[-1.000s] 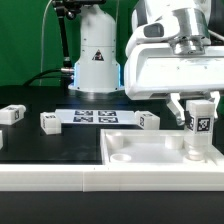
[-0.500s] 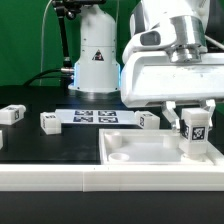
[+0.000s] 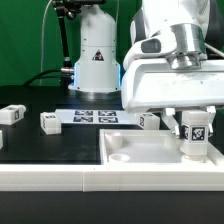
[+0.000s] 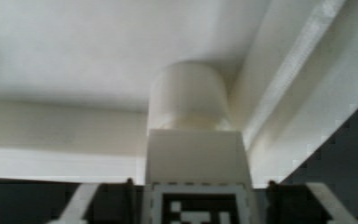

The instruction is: Assemble one leg

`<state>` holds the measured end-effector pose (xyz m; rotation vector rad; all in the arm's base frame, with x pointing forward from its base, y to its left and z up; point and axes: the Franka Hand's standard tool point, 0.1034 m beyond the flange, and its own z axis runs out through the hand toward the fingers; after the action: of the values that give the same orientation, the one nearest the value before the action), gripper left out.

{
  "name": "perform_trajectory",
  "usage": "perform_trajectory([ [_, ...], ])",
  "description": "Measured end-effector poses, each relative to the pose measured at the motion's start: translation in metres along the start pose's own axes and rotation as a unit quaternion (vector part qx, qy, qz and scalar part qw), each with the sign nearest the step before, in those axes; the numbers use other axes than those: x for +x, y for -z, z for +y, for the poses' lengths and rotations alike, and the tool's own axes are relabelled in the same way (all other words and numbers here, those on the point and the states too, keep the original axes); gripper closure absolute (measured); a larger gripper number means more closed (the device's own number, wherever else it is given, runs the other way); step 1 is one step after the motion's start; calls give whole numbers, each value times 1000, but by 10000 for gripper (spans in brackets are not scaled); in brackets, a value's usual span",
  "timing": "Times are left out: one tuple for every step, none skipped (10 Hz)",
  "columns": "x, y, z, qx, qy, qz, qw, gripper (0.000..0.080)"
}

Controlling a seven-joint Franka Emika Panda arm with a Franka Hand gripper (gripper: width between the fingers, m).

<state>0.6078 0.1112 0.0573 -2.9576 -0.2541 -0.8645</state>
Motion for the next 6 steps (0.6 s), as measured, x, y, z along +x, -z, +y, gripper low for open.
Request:
perform_trajectory([
  [0,0,0,0,0,0,1000,307],
  [0,0,0,0,0,0,1000,307],
  [0,0,0,0,0,0,1000,184],
  [0,0,0,0,0,0,1000,159],
  [0,0,0,0,0,0,1000,159],
  [0,0,0,0,0,0,1000,151],
])
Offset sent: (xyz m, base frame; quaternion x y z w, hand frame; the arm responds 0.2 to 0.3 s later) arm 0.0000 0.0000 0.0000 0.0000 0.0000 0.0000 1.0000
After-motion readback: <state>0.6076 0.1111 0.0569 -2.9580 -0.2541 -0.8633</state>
